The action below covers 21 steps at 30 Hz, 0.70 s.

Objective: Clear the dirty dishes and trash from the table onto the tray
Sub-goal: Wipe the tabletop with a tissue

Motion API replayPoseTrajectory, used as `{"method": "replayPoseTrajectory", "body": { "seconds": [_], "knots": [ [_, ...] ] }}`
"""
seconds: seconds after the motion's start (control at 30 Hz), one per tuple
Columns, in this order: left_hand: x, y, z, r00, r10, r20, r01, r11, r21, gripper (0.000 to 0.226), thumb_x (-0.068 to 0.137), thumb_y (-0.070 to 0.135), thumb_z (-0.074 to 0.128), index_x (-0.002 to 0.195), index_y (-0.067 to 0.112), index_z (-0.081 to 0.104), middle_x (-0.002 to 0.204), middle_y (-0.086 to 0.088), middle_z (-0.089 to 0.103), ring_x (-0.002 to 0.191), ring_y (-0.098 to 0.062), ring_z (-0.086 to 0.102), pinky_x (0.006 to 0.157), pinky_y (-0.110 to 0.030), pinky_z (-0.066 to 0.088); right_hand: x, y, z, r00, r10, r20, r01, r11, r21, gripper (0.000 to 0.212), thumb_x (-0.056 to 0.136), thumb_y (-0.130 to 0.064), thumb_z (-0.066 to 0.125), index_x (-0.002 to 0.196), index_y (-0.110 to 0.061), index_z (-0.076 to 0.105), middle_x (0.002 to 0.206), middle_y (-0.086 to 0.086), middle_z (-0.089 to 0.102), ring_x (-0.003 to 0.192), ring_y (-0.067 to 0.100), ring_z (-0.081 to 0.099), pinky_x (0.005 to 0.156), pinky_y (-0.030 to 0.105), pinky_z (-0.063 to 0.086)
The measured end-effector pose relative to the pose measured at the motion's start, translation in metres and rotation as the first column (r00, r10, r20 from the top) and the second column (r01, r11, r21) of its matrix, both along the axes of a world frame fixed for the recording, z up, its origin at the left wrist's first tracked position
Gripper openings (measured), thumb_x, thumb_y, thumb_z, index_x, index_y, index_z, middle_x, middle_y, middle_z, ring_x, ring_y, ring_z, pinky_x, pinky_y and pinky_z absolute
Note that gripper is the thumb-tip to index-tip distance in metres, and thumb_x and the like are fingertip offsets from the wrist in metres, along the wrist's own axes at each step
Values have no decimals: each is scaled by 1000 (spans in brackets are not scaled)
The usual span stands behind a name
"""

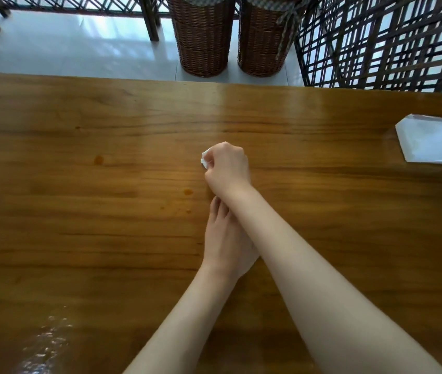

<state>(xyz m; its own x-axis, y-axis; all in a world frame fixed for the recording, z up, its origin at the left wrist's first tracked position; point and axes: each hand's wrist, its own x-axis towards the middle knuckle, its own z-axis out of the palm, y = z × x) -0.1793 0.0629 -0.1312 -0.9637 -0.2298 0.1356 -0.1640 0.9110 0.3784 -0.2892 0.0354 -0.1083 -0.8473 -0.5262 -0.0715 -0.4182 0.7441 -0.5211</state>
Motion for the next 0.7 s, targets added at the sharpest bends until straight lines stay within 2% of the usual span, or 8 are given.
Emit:
{"method": "replayPoseTrajectory", "body": {
  "seconds": [0.13, 0.23, 0.33, 0.47, 0.6, 0.7],
  "knots": [
    [40, -22, 2, 995, 90, 43, -92, 994, 62, 48, 90, 30, 55, 134, 11, 49, 139, -6, 49, 136, -26, 34, 113, -41, 12, 4, 0, 3, 999, 5, 37, -6, 1000, 21, 27, 85, -7, 55, 106, -15, 69, 111, 9, 67, 104, 28, 61, 88, 35, 51],
    [67, -34, 7, 981, 187, 58, -189, 981, 36, 49, 89, 36, 50, 133, 12, 51, 138, -4, 50, 135, -25, 36, 111, -45, 8, 24, -2, 3, 996, 59, 66, -60, 998, 4, 27, 85, -8, 55, 105, -17, 70, 112, 7, 67, 103, 26, 61, 90, 36, 50],
    [97, -44, 11, 941, 333, 65, -332, 943, -20, 58, 82, 44, 56, 131, 11, 52, 136, -7, 52, 132, -27, 40, 109, -49, 10, 49, -4, 2, 993, 91, 74, -90, 996, -19, 28, 85, -4, 55, 105, -15, 71, 112, 5, 67, 102, 25, 62, 88, 32, 51],
    [130, -51, 8, 873, 466, 145, -458, 884, -90, 82, 75, 54, 65, 138, 6, 42, 144, -13, 41, 136, -31, 33, 109, -48, 14, 78, -7, 0, 994, 104, 41, -103, 994, -21, 28, 86, -3, 54, 107, -13, 71, 110, 5, 68, 103, 22, 61, 85, 26, 47],
    [144, -49, 7, 826, 532, 186, -516, 847, -129, 95, 74, 67, 53, 142, 5, 33, 148, -15, 34, 138, -33, 28, 109, -47, 15, 81, -8, 2, 996, 73, 47, -73, 997, -7, 27, 88, -4, 55, 108, -12, 70, 111, 5, 67, 102, 21, 61, 85, 26, 46],
    [148, -52, 5, 799, 548, 249, -523, 836, -165, 101, 74, 76, 33, 147, 9, 19, 154, -12, 20, 143, -29, 14, 111, -43, 7, 95, -12, 6, 991, 111, 69, -109, 994, -26, 27, 88, -6, 55, 108, -13, 71, 112, 4, 67, 102, 20, 62, 87, 26, 47]
  ]
}}
